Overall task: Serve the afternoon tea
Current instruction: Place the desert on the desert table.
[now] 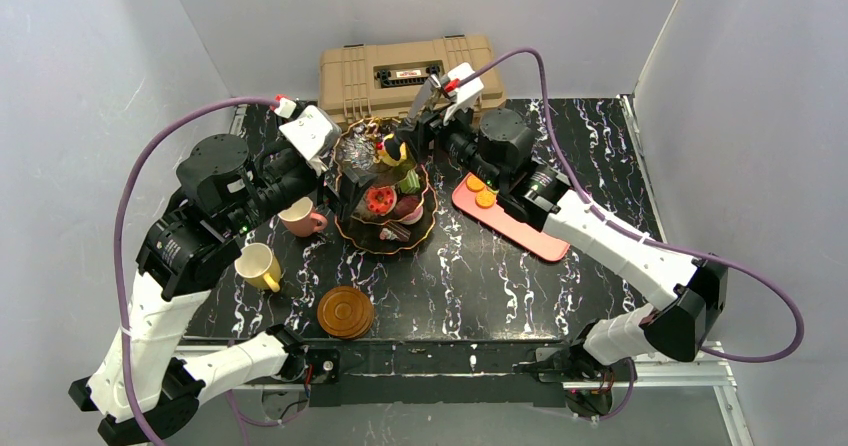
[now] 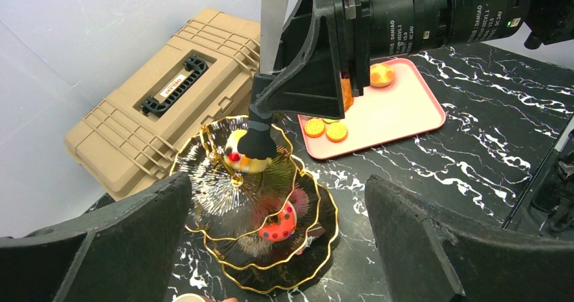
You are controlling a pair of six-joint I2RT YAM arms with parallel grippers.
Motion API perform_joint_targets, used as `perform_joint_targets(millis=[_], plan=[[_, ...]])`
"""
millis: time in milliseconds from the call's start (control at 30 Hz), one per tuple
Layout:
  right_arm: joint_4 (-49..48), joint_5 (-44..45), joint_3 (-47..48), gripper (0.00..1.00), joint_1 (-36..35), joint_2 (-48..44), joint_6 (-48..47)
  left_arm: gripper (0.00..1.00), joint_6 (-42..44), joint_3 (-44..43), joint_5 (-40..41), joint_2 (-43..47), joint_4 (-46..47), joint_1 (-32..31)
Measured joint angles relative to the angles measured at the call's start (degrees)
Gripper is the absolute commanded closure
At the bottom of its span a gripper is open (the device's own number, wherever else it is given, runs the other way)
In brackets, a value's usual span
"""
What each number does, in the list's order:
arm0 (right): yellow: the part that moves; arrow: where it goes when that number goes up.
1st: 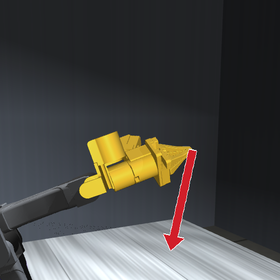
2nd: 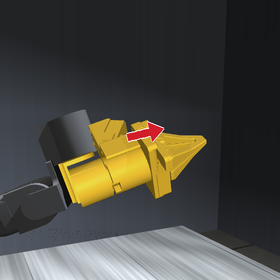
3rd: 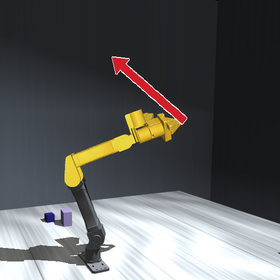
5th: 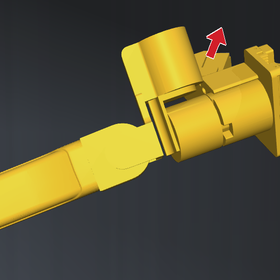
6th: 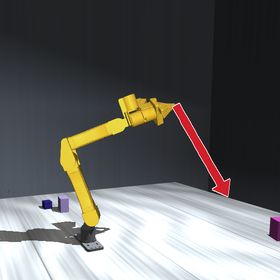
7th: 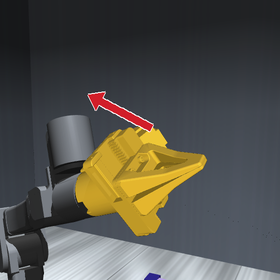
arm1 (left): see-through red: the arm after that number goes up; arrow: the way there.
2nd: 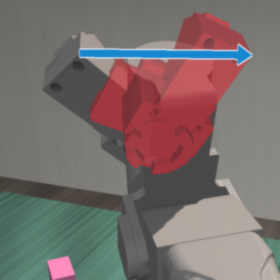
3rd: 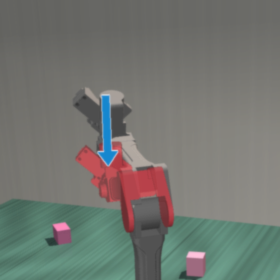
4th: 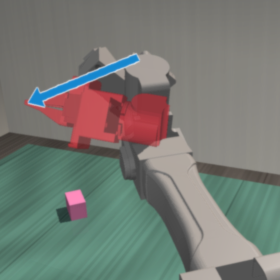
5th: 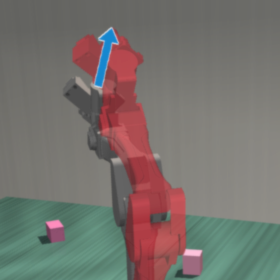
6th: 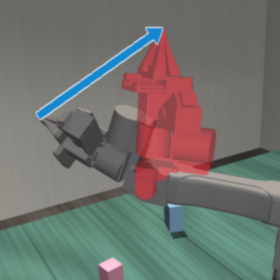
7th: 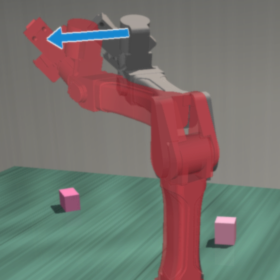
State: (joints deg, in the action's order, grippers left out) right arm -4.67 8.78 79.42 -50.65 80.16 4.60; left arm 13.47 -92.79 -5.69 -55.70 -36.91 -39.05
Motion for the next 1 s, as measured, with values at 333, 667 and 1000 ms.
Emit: perform_joint_targets(millis=[333, 667, 1000], plan=[[-2.0, 1.8, -1.7, 0.37, 0.3, -1.7, 0.8, 0.02, 0.0, 0.0, 0.2, 0.0, 0.0, 0.0], [-1.3, 5.0, -14.2, 0.43, 12.0, -15.3, 3.2, 0.02, 0.0, 0.0, 0.3, 0.0, 0.0, 0.0], [3.8, 15.5, -32.3, 0.47, 21.8, -27.7, 4.3, 0.02, 0.0, 0.0, 0.3, 0.0, 0.0, 0.0]])
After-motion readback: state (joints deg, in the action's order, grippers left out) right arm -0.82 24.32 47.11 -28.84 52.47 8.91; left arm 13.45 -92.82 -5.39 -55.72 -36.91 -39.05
